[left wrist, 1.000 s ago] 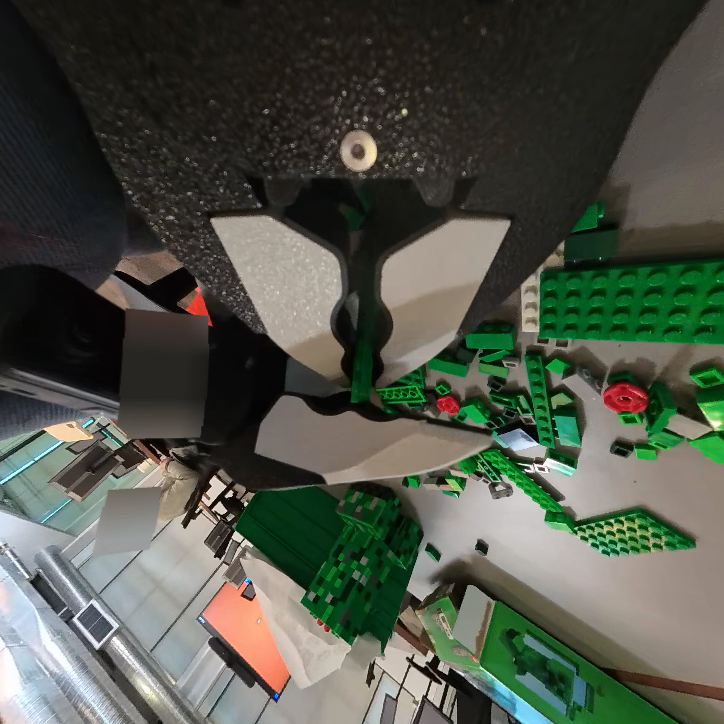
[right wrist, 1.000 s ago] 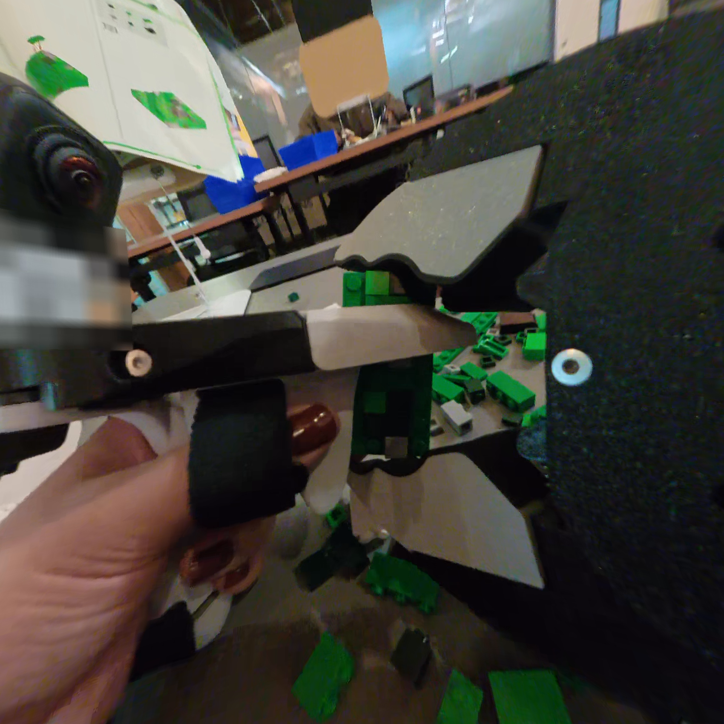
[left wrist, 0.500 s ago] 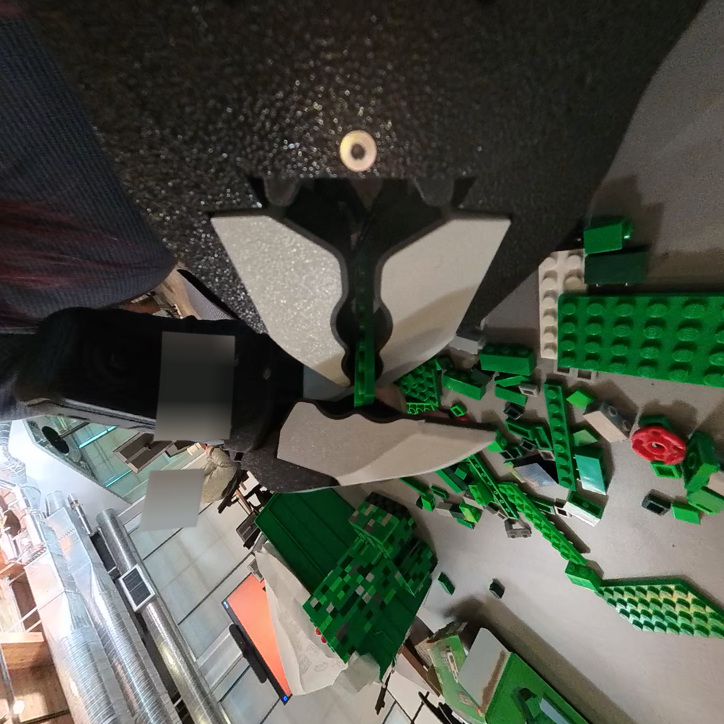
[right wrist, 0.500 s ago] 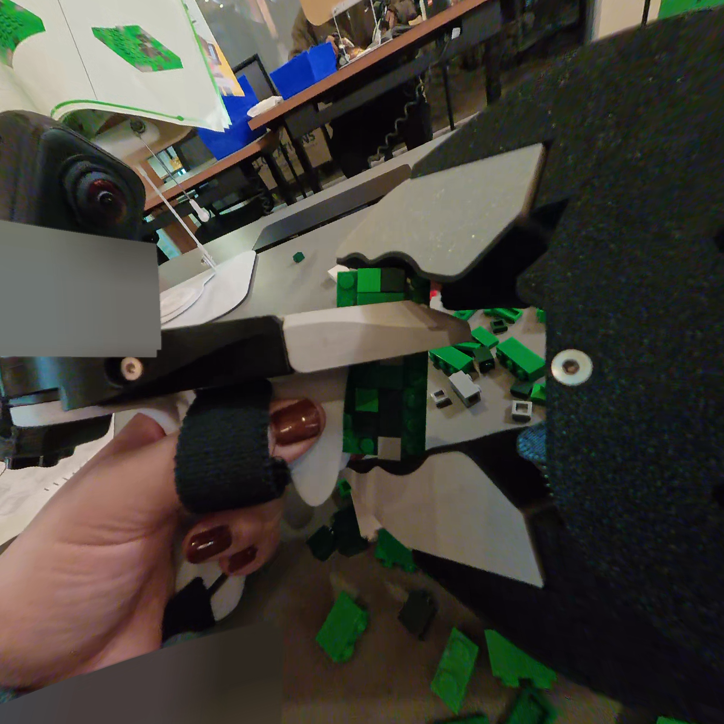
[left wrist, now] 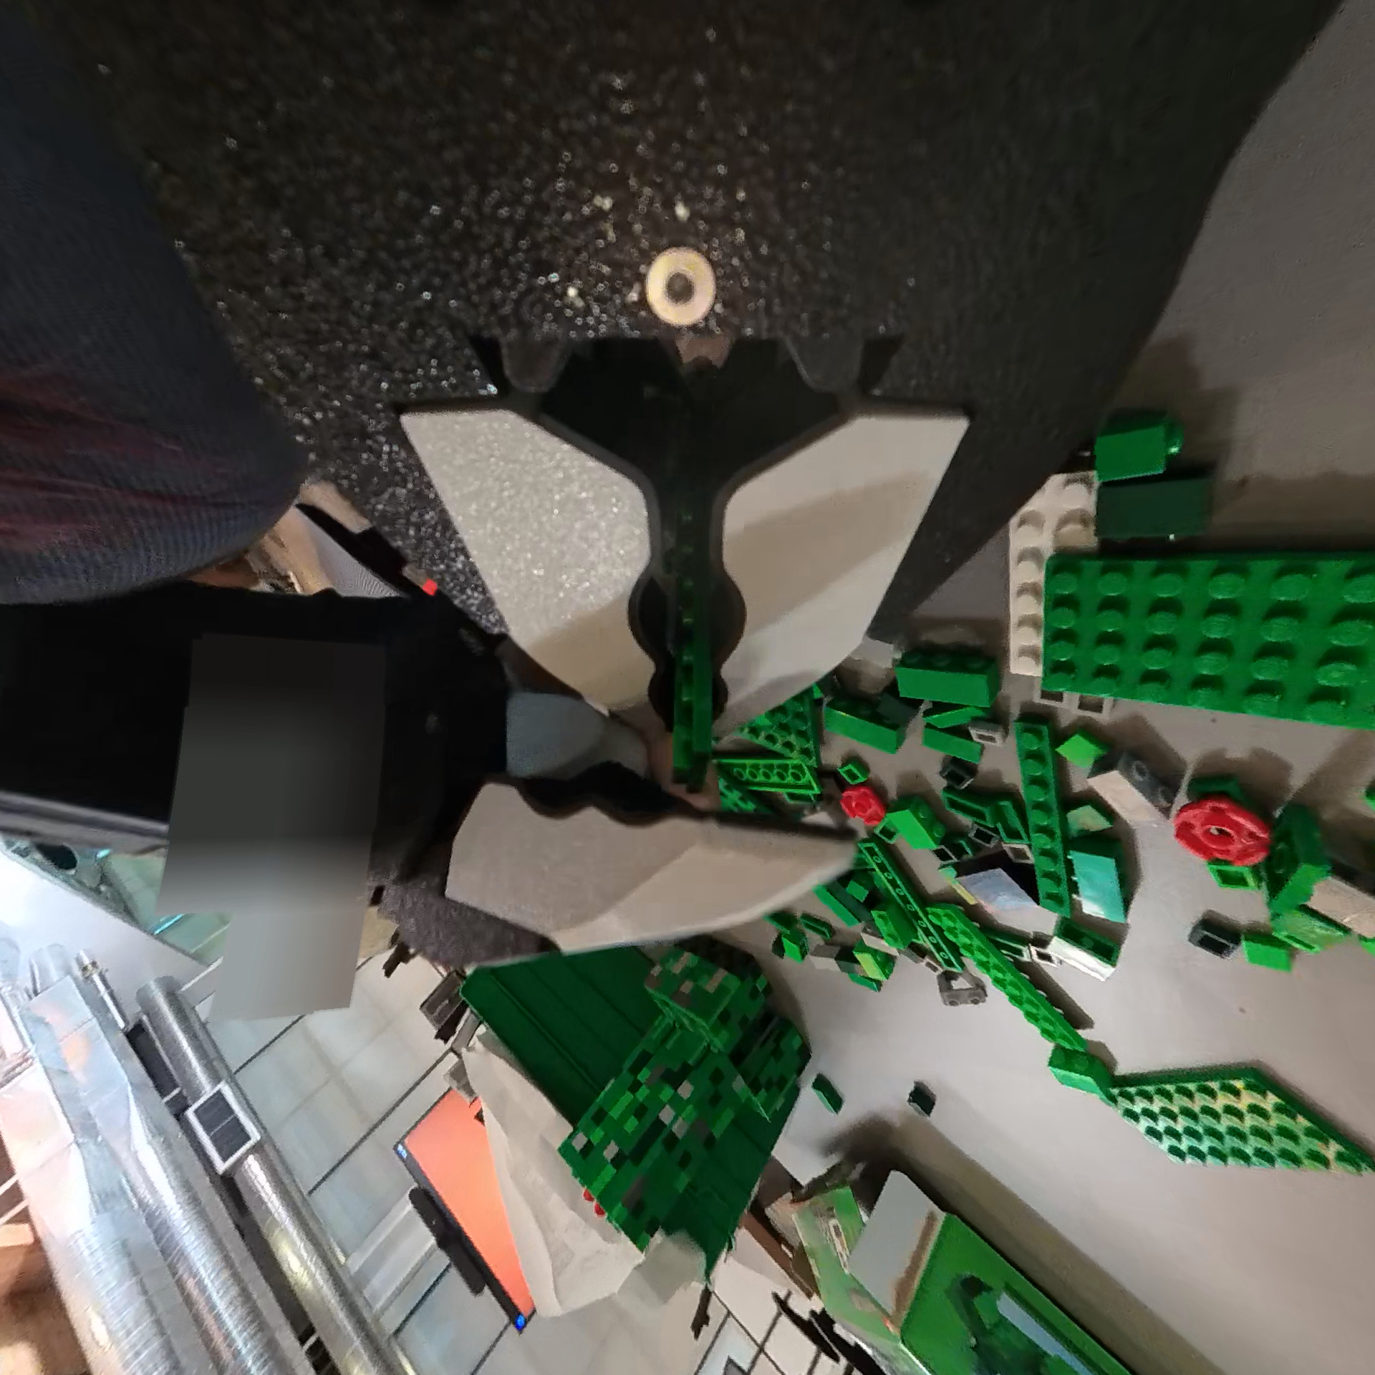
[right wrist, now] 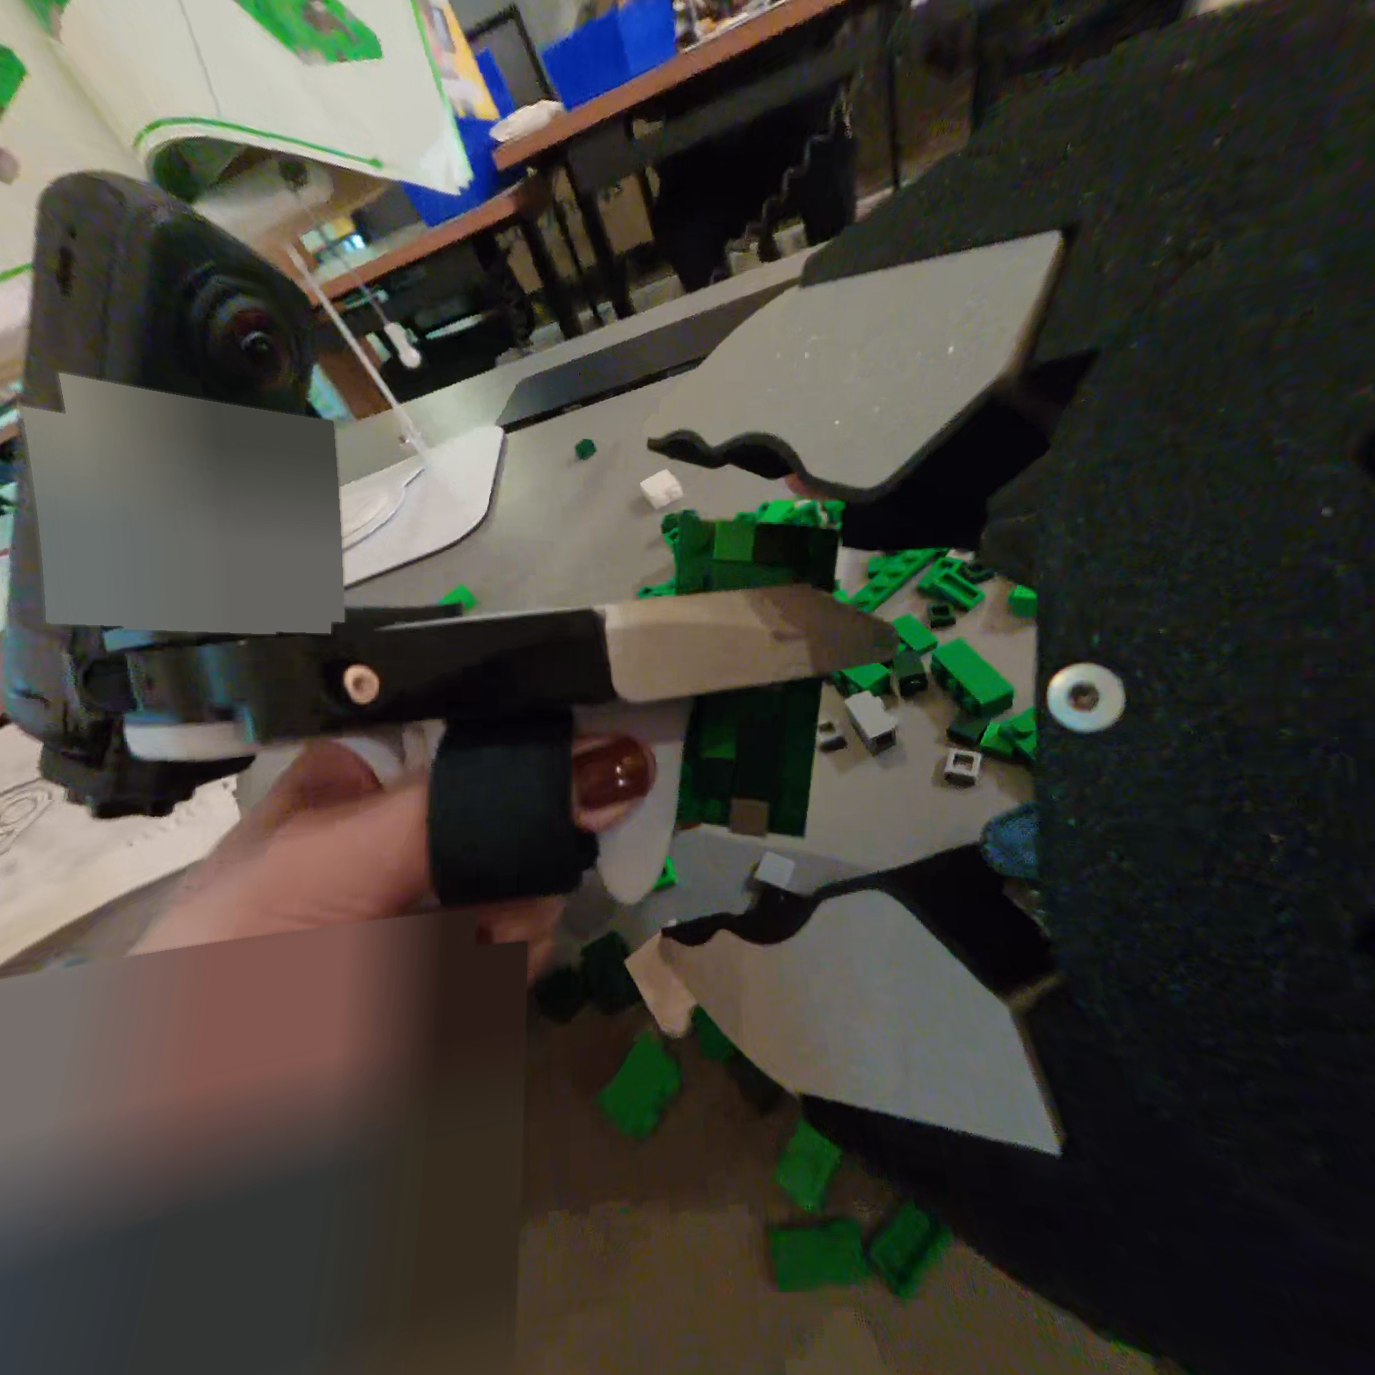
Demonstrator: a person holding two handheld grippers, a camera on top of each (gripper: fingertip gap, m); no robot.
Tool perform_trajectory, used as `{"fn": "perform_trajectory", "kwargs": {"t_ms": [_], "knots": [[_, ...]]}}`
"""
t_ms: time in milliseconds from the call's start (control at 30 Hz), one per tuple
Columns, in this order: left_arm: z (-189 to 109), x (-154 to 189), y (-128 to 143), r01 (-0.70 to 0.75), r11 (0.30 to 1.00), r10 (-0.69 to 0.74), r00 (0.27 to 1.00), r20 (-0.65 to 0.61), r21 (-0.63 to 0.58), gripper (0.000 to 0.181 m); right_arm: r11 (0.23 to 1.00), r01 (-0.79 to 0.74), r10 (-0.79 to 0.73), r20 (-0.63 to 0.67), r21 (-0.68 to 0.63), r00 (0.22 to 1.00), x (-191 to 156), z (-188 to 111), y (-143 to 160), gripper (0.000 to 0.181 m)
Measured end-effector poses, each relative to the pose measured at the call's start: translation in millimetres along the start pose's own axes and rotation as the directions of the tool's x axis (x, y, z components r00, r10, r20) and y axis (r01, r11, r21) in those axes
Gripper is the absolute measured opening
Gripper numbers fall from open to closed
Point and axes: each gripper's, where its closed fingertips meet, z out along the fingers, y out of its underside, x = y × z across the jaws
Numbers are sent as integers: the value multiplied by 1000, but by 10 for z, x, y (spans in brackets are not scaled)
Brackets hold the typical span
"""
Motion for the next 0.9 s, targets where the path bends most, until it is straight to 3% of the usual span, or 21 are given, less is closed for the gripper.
{"fn": "perform_trajectory", "kwargs": {"t_ms": [233,367,500,900], "knots": [[20,52,24,-23,1000,22,999,-25,-18,6,998,-8,9,24,-66,1000,-66,61,83,110],[26,54,14,0,1000,0,999,-35,-10,5,996,9,-13,-40,-86,999,21,68,109,96],[20,76,2,43,999,-43,996,-73,-2,6,993,39,-46,-62,-108,997,43,80,121,93],[9,45,-30,115,993,-114,990,-84,16,9,952,201,-243,-168,-231,955,165,102,184,92]]}}
